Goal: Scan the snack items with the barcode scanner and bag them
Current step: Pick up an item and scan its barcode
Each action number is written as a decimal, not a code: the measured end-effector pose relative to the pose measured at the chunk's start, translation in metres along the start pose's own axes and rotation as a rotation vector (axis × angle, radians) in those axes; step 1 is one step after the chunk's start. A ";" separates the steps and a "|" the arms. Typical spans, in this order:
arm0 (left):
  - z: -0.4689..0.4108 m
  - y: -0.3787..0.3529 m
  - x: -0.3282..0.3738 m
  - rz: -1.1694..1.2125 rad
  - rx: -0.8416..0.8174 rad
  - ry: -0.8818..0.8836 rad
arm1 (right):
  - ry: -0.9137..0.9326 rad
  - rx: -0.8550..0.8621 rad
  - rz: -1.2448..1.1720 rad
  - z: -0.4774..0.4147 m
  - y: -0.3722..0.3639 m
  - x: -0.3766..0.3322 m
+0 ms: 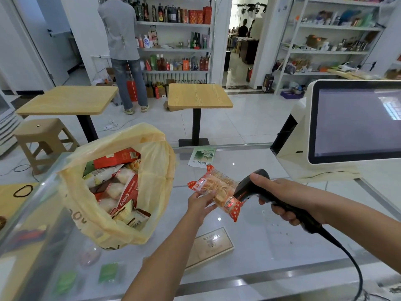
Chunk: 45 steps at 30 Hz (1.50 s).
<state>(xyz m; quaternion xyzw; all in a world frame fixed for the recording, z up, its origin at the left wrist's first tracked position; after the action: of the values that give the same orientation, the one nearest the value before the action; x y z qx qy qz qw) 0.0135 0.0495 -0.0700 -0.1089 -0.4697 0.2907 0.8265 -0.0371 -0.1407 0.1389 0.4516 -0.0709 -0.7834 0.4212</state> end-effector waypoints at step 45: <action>-0.035 -0.019 0.017 -1.934 -0.097 -0.813 | -0.006 -0.055 -0.026 -0.004 0.014 0.019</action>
<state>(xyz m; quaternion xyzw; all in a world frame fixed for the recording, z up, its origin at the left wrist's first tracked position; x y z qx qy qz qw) 0.0569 0.0475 -0.0675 0.3857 -0.6097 -0.4978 0.4814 -0.0301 -0.1618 0.1311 0.4384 -0.0448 -0.7917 0.4231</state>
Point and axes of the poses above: each hand's wrist, its own z-axis away from the middle knuckle, its own y-axis out of the back of the hand, x = y × z, the point moved 1 cm from there along -z, towards the middle knuckle, and after that the axes turned 3 degrees about y, right-handed, at the moved point
